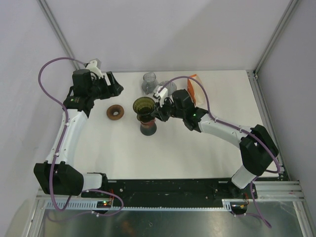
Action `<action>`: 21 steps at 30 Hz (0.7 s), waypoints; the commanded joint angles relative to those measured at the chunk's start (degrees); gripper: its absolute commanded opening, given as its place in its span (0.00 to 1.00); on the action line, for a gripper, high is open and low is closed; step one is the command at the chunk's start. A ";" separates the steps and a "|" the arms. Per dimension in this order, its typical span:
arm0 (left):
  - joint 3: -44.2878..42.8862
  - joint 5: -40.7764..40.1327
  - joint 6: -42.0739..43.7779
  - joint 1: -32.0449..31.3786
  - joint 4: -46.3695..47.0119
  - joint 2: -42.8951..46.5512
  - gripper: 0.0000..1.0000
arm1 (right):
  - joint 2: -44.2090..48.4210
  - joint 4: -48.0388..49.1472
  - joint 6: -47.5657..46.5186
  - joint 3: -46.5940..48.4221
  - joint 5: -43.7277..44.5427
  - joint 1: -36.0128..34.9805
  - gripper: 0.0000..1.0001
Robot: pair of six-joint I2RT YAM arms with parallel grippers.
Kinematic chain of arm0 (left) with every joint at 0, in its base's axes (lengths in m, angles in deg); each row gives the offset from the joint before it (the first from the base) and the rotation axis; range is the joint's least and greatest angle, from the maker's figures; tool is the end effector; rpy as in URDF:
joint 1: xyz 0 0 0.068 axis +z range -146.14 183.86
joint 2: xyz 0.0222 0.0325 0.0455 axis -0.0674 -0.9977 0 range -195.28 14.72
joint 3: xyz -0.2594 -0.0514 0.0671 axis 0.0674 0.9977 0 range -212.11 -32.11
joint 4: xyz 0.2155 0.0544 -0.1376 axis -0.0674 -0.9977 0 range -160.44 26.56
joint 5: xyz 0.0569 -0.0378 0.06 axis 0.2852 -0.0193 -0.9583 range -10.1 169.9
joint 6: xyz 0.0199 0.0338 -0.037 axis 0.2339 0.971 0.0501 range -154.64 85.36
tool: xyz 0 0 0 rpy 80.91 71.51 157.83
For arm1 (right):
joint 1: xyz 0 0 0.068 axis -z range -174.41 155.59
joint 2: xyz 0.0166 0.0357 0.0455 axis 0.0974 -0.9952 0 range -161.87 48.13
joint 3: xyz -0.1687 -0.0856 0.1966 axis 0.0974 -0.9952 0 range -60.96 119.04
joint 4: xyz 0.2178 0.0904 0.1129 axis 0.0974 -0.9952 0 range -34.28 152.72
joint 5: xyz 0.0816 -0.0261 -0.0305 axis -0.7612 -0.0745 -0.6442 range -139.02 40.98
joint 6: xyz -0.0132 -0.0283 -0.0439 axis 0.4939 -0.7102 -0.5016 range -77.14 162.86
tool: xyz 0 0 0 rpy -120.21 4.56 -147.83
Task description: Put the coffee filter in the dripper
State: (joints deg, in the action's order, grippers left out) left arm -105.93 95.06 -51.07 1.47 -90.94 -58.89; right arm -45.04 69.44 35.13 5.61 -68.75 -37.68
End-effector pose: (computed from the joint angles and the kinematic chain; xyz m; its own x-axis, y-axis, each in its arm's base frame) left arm 0.2859 -0.0212 0.3781 -0.5164 -0.2517 -0.8185 0.1317 0.9211 -0.3663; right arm 0.2697 0.2703 0.2846 -0.1276 -0.2939 -0.9473 -0.9017 0.4323 -0.0127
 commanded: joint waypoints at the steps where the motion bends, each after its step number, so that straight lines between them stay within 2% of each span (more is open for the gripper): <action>1: 0.17 0.73 1.42 0.16 1.14 0.59 0.82 | 1.04 2.15 -1.27 -0.56 -1.99 0.19 0.00; 21: 0.18 1.18 1.40 0.24 1.20 0.53 0.81 | 3.29 1.50 -2.68 -3.71 -4.55 0.77 0.00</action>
State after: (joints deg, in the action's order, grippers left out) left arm -105.93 95.21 -51.07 1.47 -90.94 -58.91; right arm -44.47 72.15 33.67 3.12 -71.68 -36.94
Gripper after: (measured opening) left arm 0.817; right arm 0.207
